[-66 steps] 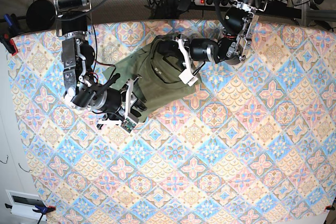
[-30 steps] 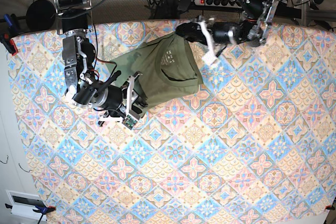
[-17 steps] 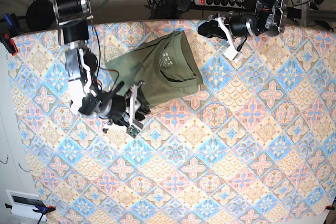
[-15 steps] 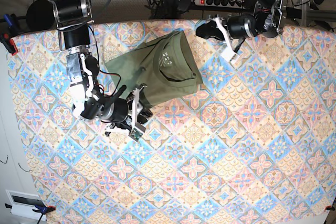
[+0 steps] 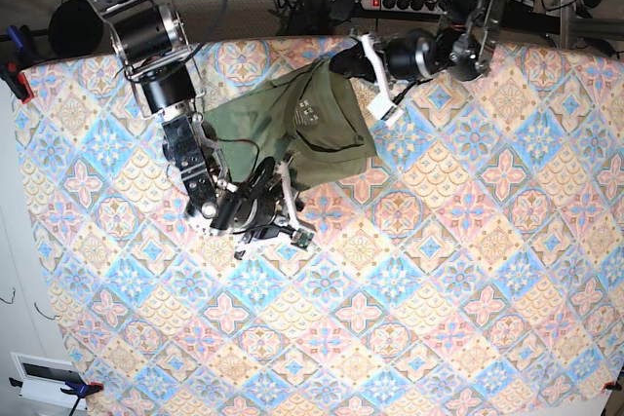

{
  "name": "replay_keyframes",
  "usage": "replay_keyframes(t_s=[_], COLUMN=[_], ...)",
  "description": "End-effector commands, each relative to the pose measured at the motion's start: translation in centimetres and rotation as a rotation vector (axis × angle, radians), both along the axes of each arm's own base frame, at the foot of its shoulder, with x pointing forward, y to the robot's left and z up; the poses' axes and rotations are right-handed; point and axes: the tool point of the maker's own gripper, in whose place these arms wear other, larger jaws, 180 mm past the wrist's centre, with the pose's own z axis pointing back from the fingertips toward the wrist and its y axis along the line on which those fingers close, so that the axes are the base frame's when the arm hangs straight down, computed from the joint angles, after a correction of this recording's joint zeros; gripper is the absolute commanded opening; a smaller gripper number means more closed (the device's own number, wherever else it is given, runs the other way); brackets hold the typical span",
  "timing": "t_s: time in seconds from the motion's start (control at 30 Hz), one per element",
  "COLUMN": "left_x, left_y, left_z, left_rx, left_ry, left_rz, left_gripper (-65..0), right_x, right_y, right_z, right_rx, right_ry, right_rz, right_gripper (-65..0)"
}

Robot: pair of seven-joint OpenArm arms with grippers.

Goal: Layout the t-shirt on the table in an organized manner, then fold the t-shirt properly

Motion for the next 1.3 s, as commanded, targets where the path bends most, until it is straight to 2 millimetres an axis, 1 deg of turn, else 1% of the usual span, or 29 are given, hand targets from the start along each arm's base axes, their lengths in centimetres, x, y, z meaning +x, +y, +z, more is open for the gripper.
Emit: replay_keyframes(t_s=[0.0, 0.1, 0.17, 0.2, 0.23, 0.27, 0.37, 0.43, 0.53, 0.6, 0.67, 0.77, 0.8, 0.83, 0.9, 0.93, 0.97, 1.03, 1.1, 1.17, 1.27], left_x=[1.2, 2.4, 3.2, 3.5, 4.0, 4.5, 5.9, 7.0, 8.3, 9.5, 10.7, 12.7, 13.6, 14.6, 16.4, 17.1, 17.7, 19.1, 20.2, 21.2, 21.9], left_y=[0.0, -0.4, -0.4, -0.3, 0.0, 0.3, 0.7, 0.8, 1.1, 1.5, 1.8, 1.8, 1.4, 1.3, 1.3, 0.9, 0.5, -0.4, -1.1, -1.4, -1.4], left_z=[0.7, 0.6, 0.2, -0.3, -0.6, -0.9, -1.2, -0.9, -0.9, -1.2, -1.3, -0.6, 0.0, 0.4, 0.4, 0.5, 0.5, 1.4, 2.3, 3.3, 4.0], left_rx=[-0.022, -0.016, 0.005, 0.022, 0.039, 0.052, 0.067, 0.071, 0.079, 0.088, 0.095, 0.086, 0.068, 0.065, 0.086, 0.086, 0.091, 0.092, 0.085, 0.081, 0.076], left_ry=[-0.029, -0.046, -0.055, -0.053, -0.056, -0.055, -0.063, -0.081, -0.088, -0.084, -0.084, -0.113, -0.137, -0.159, -0.175, -0.178, -0.182, -0.223, -0.264, -0.294, -0.312], left_rz=[0.012, 0.021, 0.026, 0.027, 0.028, 0.029, 0.037, 0.040, 0.046, 0.056, 0.064, 0.080, 0.094, 0.106, 0.116, 0.116, 0.113, 0.113, 0.122, 0.126, 0.130], left_gripper=[-65.0, -65.0, -65.0, -65.0, -65.0, -65.0, -65.0, -65.0, -65.0, -65.0, -65.0, -65.0, -65.0, -65.0, -65.0, -65.0, -65.0, -65.0, -65.0, -65.0, -65.0], right_x=[1.3, 1.3, 1.0, 1.0, 0.5, 0.1, -1.1, -1.6, -1.4, -2.5, -3.6, -4.9, -5.2, -5.5, -6.4, -6.7, -6.9, -7.3, -7.5, -7.8, -8.0], right_y=[0.4, 0.3, 0.1, -0.9, -2.1, -2.6, -3.2, -4.7, -6.2, -7.1, -6.9, -8.2, -8.6, -8.7, -8.3, -8.3, -8.8, -9.6, -10.1, -10.6, -11.8], right_z=[1.9, 1.9, 1.6, 1.2, 0.5, 0.1, -0.2, -0.3, 0.7, 0.2, 0.0, -0.1, 0.2, 0.4, 0.7, 0.8, 0.9, 1.2, 1.8, 2.1, 2.1], right_rx=[0.023, 0.017, 0.009, -0.014, -0.041, -0.053, -0.061, -0.089, -0.121, -0.137, -0.131, -0.167, -0.186, -0.196, -0.195, -0.191, -0.193, -0.190, -0.179, -0.173, -0.173], right_ry=[-0.054, -0.056, -0.049, -0.044, -0.028, -0.022, -0.025, -0.033, -0.072, -0.063, -0.057, -0.059, -0.066, -0.071, -0.077, -0.081, -0.083, -0.090, -0.103, -0.110, -0.106], right_rz=[0.006, 0.010, 0.010, 0.001, -0.008, -0.010, -0.001, -0.005, 0.000, 0.003, 0.012, 0.022, 0.027, 0.033, 0.047, 0.046, 0.036, 0.010, -0.012, -0.036, -0.080], right_gripper=[-52.3, -52.3, -52.3, -52.3, -52.3, -52.3, -52.3, -52.3, -52.3, -52.3, -52.3, -52.3, -52.3, -52.3, -52.3, -52.3, -52.3, -52.3, -52.3, -52.3, -52.3])
